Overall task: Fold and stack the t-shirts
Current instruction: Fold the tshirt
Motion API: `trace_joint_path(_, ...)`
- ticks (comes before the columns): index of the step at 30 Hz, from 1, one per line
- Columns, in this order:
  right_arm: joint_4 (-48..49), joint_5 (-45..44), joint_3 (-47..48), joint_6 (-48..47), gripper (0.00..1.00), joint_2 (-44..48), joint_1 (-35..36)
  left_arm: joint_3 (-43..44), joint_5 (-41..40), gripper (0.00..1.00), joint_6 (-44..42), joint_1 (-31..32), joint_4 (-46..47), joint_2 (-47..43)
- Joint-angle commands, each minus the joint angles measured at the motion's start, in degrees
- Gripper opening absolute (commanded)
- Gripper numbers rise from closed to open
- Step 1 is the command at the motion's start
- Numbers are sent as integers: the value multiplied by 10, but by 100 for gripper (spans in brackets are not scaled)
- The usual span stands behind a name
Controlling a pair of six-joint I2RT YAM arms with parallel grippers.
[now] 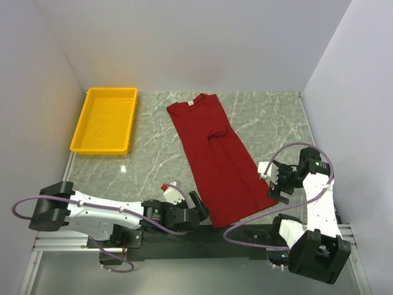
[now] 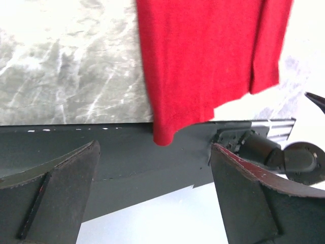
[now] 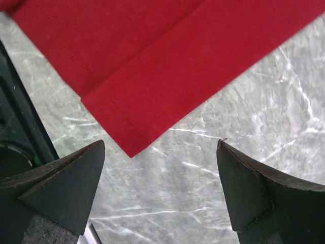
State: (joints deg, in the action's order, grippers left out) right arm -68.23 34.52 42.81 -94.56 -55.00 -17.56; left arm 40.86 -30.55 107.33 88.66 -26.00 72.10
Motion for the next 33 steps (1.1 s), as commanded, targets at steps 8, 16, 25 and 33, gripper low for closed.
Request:
trace_joint_path(8, -81, -14, -4, -166, 96, -8, -5, 57, 7, 96, -116, 22, -10, 52)
trace_joint_path(16, -78, -29, -40, -264, 95, -14, -4, -7, 7, 94, -32, 21, 98, 53)
trace_joint_path(25, -32, -37, -56, -257, 94, -43, 11, -138, 6, 88, 44, 10, 251, -1)
trace_joint_path(33, -1, -36, -70, -250, 94, -56, 24, -103, 52, 87, 1, -34, 290, 58)
